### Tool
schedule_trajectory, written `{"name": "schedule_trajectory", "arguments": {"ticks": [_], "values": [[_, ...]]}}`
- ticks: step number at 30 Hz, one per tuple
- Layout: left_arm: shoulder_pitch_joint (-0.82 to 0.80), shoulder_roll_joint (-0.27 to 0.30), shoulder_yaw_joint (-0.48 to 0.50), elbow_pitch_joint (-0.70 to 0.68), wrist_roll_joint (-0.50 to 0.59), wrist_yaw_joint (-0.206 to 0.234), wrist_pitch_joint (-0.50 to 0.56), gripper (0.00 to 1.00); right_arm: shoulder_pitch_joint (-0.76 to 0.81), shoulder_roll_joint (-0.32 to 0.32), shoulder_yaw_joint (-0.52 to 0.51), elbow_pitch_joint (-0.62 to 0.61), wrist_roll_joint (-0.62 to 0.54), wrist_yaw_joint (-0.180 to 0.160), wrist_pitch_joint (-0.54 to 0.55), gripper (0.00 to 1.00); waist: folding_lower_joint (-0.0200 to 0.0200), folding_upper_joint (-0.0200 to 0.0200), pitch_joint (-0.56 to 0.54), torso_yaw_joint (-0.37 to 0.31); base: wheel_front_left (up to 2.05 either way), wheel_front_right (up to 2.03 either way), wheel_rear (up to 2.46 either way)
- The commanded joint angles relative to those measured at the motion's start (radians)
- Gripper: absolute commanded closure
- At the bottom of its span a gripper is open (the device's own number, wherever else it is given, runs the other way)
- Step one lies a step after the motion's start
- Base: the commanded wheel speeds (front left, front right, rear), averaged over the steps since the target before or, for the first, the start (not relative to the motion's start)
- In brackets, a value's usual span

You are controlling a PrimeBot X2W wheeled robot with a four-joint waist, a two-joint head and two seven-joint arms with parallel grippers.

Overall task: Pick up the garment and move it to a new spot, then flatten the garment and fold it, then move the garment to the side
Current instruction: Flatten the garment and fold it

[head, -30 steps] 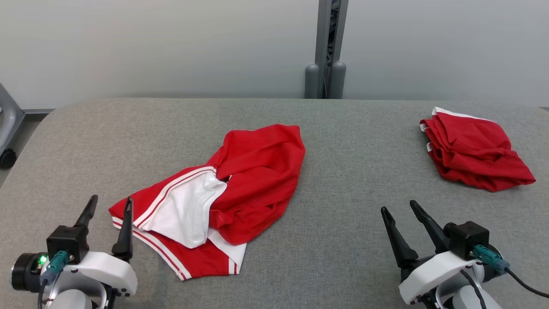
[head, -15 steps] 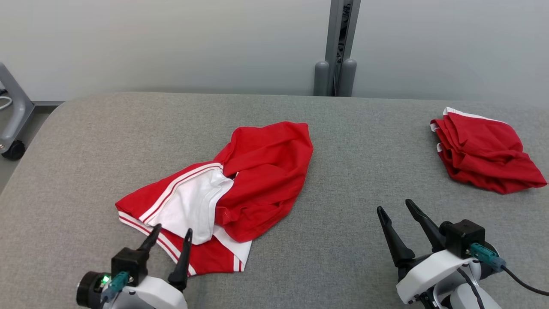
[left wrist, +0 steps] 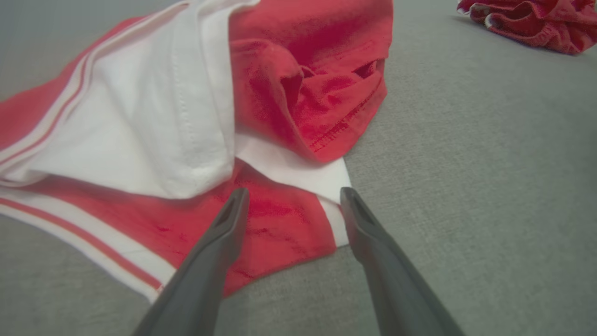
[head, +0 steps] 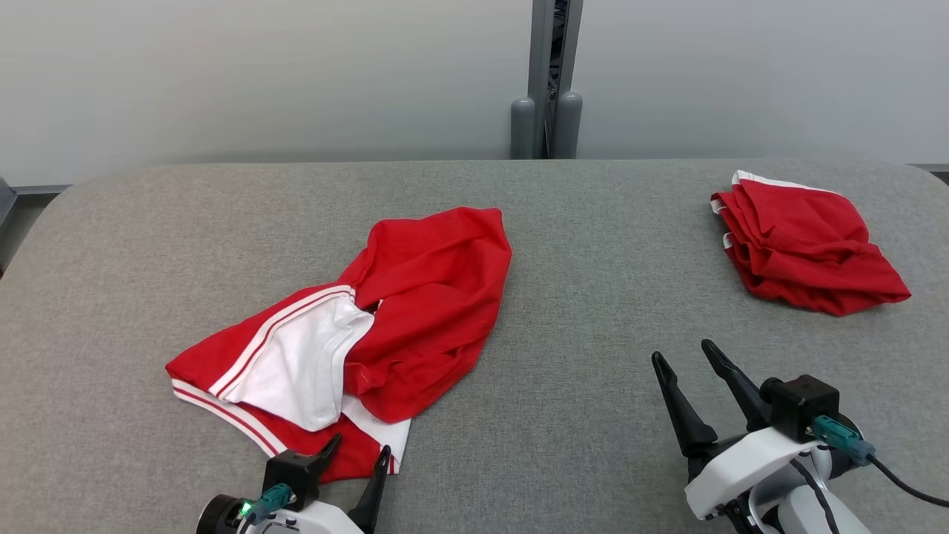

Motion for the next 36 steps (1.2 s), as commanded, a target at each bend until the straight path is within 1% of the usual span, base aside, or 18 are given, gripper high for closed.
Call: {"name": "schedule_trajectory", "arguments": {"ticks": [1,8,10,14,15,16,17,18,22,29,36], "values": [[-0.022,0.001,-0.009,0.017,-0.005,-0.003,-0.006,0.00,-0.009,-0.005,-0.002,0.001,0.006,0.000,-0.001,0.00,0.0000,0.0000,0.003,-0.009,0.00,0.00,0.00],[-0.065,-0.008,-0.049,0.099,-0.045,-0.004,-0.007,0.00,-0.013,-0.009,-0.007,-0.003,0.004,0.000,-0.001,0.00,0.0000,0.0000,0.015,-0.037,0.00,0.00,0.00],[-0.071,-0.008,-0.056,0.113,-0.043,-0.004,-0.007,0.00,-0.014,-0.008,-0.007,-0.004,0.004,0.000,-0.001,0.00,0.0000,0.0000,0.017,-0.039,0.00,0.00,0.00],[-0.101,-0.005,-0.087,0.184,-0.024,-0.004,-0.003,0.00,-0.015,-0.005,-0.009,-0.005,-0.001,0.000,-0.001,0.00,0.0000,0.0000,0.020,-0.048,0.00,0.00,0.00],[-0.108,-0.005,-0.088,0.191,-0.023,-0.002,-0.004,0.42,-0.015,-0.005,-0.010,-0.006,-0.002,0.000,-0.001,0.00,0.0000,0.0000,0.020,-0.049,0.00,0.00,0.00],[-0.117,-0.004,-0.085,0.191,-0.019,0.007,-0.004,0.64,-0.015,-0.005,-0.012,-0.007,-0.003,0.000,-0.001,0.00,0.0000,0.0000,0.020,-0.048,0.00,0.00,0.00],[-0.121,0.000,-0.085,0.191,-0.014,0.014,-0.004,0.96,-0.013,-0.006,-0.015,-0.008,-0.004,0.000,-0.001,0.00,0.0000,0.0000,0.020,-0.047,0.00,0.00,0.00],[-0.123,0.001,-0.082,0.184,-0.015,0.019,-0.005,1.00,-0.011,-0.006,-0.019,-0.010,-0.006,0.000,-0.001,0.00,0.0000,0.0000,0.020,-0.043,0.00,0.00,0.00],[-0.119,0.023,-0.065,0.133,-0.006,0.036,-0.006,1.00,0.005,0.000,-0.027,-0.012,-0.011,0.000,-0.001,0.00,0.0000,0.0000,0.010,-0.020,0.00,0.00,0.00],[-0.073,0.084,-0.032,0.016,0.010,0.073,-0.006,1.00,0.023,0.011,-0.029,-0.012,-0.008,0.000,-0.001,0.00,0.0000,0.0000,-0.022,0.038,0.00,0.00,0.00],[-0.022,0.145,-0.024,-0.077,0.024,0.108,0.003,1.00,0.039,0.022,-0.028,-0.007,-0.003,0.000,-0.001,0.00,0.0000,0.0000,-0.047,0.086,0.00,0.00,0.00]]}}
